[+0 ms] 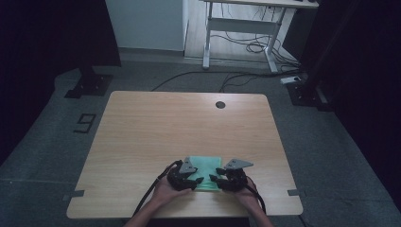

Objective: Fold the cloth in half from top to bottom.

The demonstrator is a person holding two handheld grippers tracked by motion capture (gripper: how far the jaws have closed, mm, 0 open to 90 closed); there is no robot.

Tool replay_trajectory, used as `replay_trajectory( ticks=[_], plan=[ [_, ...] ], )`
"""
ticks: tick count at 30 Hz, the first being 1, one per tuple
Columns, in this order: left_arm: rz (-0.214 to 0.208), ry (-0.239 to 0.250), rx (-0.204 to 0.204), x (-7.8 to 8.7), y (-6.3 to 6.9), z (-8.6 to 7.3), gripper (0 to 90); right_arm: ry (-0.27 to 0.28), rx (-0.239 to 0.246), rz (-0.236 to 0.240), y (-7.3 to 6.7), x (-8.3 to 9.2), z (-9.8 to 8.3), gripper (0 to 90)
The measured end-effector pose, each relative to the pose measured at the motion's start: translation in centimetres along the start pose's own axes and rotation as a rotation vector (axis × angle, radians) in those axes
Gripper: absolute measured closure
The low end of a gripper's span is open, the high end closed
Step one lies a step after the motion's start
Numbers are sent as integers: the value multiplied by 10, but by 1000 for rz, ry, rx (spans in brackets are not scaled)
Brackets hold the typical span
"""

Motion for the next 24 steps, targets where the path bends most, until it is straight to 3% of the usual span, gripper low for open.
replay_trajectory(
  ticks=[4,11,16,21,24],
  plan=[
    [-3,11,20,0,0,-2,517,-4,22,-20,-6,3,-10,546],
    [12,0,11,-2,-1,-2,518,-12,66,-68,-10,2,-17,513],
    [4,-49,36,-8,-18,5,517,-13,54,-66,0,-8,-8,513],
    [19,-58,66,-10,-32,10,515,-3,46,-72,12,-20,4,514],
    [50,-31,63,-5,-40,17,498,2,42,-64,14,-23,6,515]
  ],
)
Point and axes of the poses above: each handheld gripper's, and its own axes: x roughly backward along the jaws, z roughly out of its top, y roughly to its right, the point moved 10 cm from there along -x, roughly forward along the jaws, and after that the axes turned 1 degree about -y, right-handed, at the moved point
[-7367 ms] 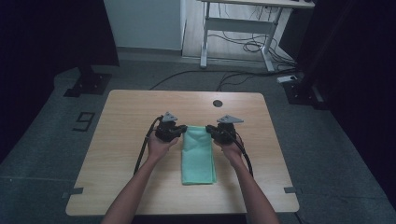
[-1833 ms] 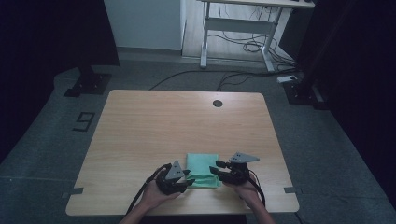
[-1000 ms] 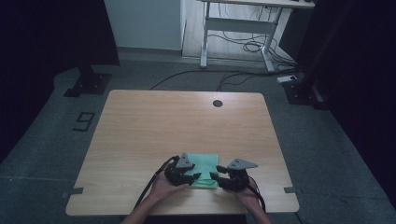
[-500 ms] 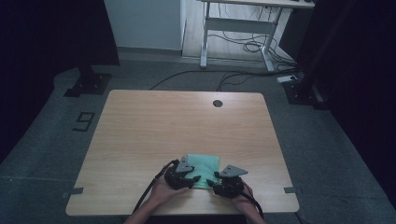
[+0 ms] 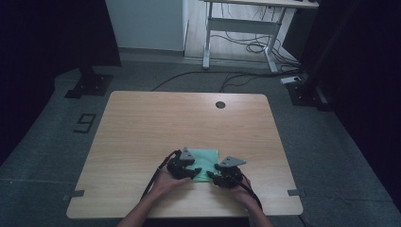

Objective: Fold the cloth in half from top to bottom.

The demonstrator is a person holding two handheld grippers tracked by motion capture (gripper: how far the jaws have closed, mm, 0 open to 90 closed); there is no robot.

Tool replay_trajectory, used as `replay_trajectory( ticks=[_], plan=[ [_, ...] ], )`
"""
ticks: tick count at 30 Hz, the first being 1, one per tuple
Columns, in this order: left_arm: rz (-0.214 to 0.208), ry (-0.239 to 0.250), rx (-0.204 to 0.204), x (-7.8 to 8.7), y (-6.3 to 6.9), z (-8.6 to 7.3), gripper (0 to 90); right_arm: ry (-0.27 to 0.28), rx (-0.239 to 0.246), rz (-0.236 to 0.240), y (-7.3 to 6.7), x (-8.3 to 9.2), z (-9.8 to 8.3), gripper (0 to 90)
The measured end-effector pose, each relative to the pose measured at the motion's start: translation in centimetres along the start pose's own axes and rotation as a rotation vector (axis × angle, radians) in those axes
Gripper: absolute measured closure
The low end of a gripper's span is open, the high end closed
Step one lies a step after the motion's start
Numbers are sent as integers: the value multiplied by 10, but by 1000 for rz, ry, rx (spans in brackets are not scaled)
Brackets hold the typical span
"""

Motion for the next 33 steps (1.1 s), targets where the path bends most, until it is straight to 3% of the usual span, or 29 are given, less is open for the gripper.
replay_trajectory(
  ticks=[4,7,12,15,17,26,29,33],
  plan=[
    [-7,52,25,3,-12,27,492,-1,-2,-2,0,-1,0,515],
    [-2,9,44,-11,-19,37,488,-1,-8,-15,1,-5,4,515],
    [-2,-69,56,-28,-25,24,484,-2,-4,-36,1,-6,4,518],
    [-25,-43,86,-30,-26,22,482,-5,-7,-27,2,-5,4,518],
    [-28,-49,80,-29,-27,21,481,-5,-7,-24,2,-5,4,519],
    [27,-45,63,-10,-30,7,460,-9,-19,-26,3,-3,1,519],
    [41,-47,35,0,-25,2,443,-9,-19,-26,3,-3,1,519],
    [30,-51,8,8,-9,-5,422,-9,-17,-26,3,-3,1,519]
  ],
)
Point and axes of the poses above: each handheld gripper's, and its own axes: x roughly backward along the jaws, z roughly out of its top, y roughly to its right, the point moved 10 cm from there along -x, roughly forward along the jaws, and after that the axes turned 1 degree about -y, right-handed, at the moved point
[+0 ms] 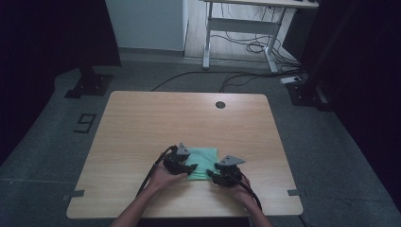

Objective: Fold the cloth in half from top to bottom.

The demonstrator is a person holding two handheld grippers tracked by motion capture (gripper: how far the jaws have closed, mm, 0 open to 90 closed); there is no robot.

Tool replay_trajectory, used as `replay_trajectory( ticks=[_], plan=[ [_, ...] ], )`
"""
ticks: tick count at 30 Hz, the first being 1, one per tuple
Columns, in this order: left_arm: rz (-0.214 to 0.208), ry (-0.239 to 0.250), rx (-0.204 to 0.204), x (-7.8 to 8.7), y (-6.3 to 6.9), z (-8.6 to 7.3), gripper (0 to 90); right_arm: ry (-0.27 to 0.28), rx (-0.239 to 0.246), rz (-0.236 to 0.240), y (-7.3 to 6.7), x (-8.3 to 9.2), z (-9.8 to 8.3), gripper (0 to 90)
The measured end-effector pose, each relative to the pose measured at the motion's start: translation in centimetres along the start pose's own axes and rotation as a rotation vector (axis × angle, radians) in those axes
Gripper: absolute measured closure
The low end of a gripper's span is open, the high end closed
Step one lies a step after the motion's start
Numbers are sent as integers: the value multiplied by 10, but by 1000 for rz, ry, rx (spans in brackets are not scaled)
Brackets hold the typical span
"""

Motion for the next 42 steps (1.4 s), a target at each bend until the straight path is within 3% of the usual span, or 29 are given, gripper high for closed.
replay_trajectory(
  ticks=[3,8,13,20,26,29,31,33,38,42],
  plan=[
    [-2,-10,-21,1,12,-6,411,1,-3,0,0,0,0,520],
    [27,-17,-46,-6,12,-12,393,-1,-7,0,0,0,0,520],
    [3,-19,-55,-12,1,-6,415,-7,-14,-1,3,-3,3,526],
    [17,-33,-41,-26,-33,12,433,-5,-52,-41,18,-23,20,529],
    [22,-40,-32,-29,-39,17,430,10,-86,-38,25,-28,26,527],
    [25,-11,8,-19,-38,23,409,55,-100,-37,26,-23,28,517],
    [24,26,19,-7,-36,28,408,105,-132,-11,26,-15,32,523],
    [27,51,17,4,-33,30,404,139,-128,-10,25,-6,36,522],
    [42,109,34,29,-24,27,405,176,-108,-5,19,12,40,509],
    [41,131,64,42,-21,17,403,170,-100,4,13,18,34,500]
  ],
)
Point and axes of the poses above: each handheld gripper's, and its own axes: x roughly backward along the jaws, z roughly out of its top, y roughly to its right, the point moved 10 cm from there along -x, roughly forward along the jaws, and after that the axes turned 1 degree about -y, right-handed, at the moved point
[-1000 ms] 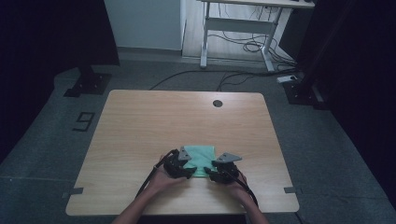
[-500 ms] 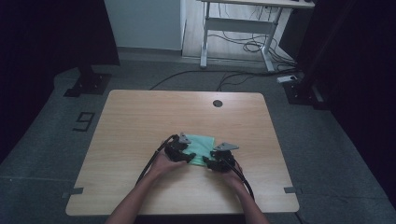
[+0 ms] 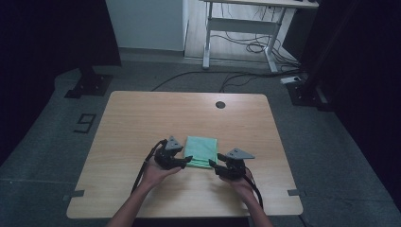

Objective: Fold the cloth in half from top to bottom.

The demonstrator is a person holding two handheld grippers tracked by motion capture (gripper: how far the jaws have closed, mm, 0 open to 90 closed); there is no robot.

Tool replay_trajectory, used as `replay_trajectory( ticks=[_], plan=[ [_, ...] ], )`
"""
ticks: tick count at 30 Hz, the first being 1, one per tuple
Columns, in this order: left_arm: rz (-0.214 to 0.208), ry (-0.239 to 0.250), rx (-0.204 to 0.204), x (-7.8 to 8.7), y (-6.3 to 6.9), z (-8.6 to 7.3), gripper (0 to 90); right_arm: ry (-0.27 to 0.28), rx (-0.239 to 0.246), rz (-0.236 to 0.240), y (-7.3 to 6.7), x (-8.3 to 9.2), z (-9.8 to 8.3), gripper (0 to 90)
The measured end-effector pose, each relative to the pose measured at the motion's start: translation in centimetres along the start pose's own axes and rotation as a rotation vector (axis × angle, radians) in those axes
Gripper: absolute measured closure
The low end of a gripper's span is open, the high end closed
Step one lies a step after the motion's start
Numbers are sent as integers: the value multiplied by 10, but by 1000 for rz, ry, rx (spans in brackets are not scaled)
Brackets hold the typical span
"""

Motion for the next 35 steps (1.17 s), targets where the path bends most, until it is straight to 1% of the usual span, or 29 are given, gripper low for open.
replay_trajectory(
  ticks=[5,8,12,14,17,19,20,22,25,27,31,35],
  plan=[
    [19,23,20,16,-4,-13,403,4,-9,1,-1,8,-8,500],
    [26,35,31,26,-4,-21,403,6,15,-15,-1,16,-15,499],
    [34,55,43,40,-2,-33,403,6,25,-33,1,28,-22,494],
    [38,61,52,46,1,-43,404,11,19,-39,2,36,-27,493],
    [55,52,44,51,3,-54,403,9,21,-50,3,46,-35,490],
    [55,48,55,52,4,-63,404,0,21,-63,5,51,-42,488],
    [69,43,55,52,4,-67,402,-5,16,-65,6,54,-45,485],
    [96,22,34,52,3,-75,402,-12,11,-66,7,58,-49,480],
    [85,25,38,52,6,-78,402,-16,18,-75,7,62,-53,475],
    [85,25,32,52,6,-78,402,-24,23,-73,6,62,-55,464],
    [82,39,38,55,6,-77,401,-28,29,-70,4,61,-56,444],
    [82,47,49,57,4,-76,396,-20,18,-71,4,62,-54,412]
  ],
)
Point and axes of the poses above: each handheld gripper's, and its own axes: x roughly backward along the jaws, z roughly out of its top, y roughly to its right, the point moved 10 cm from there along -x, roughly forward along the jaws, and after that the axes turned 1 degree about -y, right-handed, at the moved point
